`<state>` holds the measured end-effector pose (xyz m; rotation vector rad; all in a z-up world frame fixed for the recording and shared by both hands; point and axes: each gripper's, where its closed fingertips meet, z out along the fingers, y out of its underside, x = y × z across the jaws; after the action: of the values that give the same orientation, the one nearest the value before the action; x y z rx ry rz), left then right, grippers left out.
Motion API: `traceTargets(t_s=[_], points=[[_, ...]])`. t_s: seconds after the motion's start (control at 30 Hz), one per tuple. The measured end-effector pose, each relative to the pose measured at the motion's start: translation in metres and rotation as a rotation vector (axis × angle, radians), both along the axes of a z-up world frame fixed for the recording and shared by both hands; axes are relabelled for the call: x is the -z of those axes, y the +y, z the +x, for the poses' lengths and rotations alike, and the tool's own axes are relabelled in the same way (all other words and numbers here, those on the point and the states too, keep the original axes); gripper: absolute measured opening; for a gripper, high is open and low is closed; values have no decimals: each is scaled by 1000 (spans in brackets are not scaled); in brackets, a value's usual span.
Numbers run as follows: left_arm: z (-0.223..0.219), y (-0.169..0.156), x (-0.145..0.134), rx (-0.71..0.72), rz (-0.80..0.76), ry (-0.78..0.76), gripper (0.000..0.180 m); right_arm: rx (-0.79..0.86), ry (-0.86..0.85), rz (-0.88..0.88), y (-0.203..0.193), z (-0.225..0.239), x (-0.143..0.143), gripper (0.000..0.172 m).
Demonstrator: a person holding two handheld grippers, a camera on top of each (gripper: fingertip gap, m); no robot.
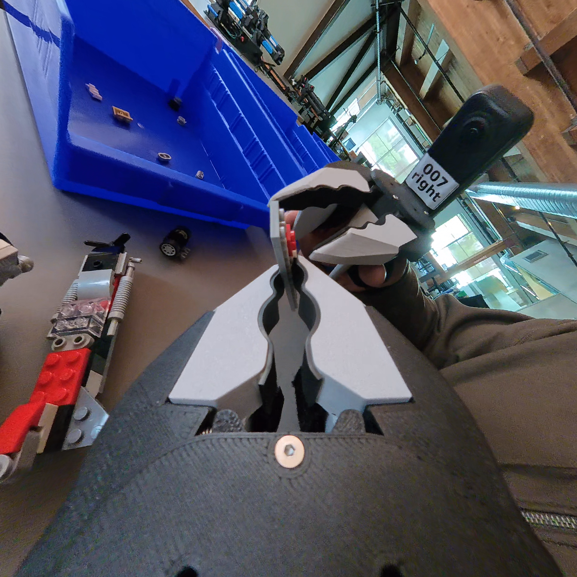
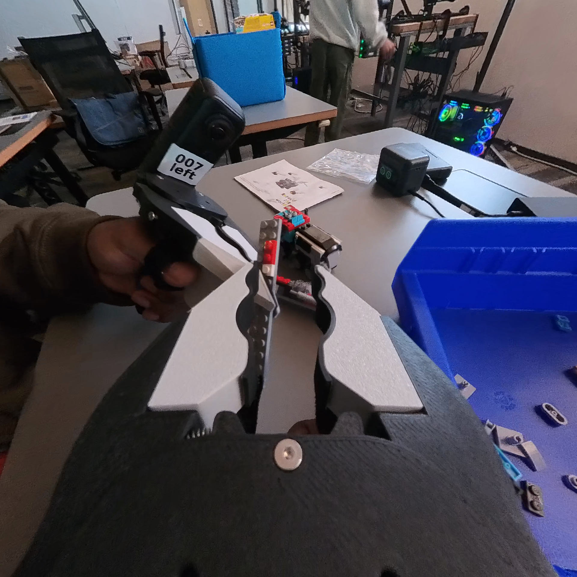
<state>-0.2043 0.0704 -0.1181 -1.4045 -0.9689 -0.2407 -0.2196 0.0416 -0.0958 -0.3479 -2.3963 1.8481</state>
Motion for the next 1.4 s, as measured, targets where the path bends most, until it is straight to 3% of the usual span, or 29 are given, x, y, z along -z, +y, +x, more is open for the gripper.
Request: traceTargets(t_s=[0.37,0.6,0.87,1.1,1.4], points=[[22,17,28,111,-90,-88,7,-56,-116,61,0,14,18,31],[37,27,25,212,-87,-75,7,-129,-236,65,-3,30,22,13],[46,29,13,293,-2,-54,7,-196,-345,-8,-3,38,13,10],[32,25,-3,228,178,-88,10,-118,-395,-148,0,23,-5,6],[22,18,-7,154,159,-57,6,-2,-332,-192,7,4,-10,16]])
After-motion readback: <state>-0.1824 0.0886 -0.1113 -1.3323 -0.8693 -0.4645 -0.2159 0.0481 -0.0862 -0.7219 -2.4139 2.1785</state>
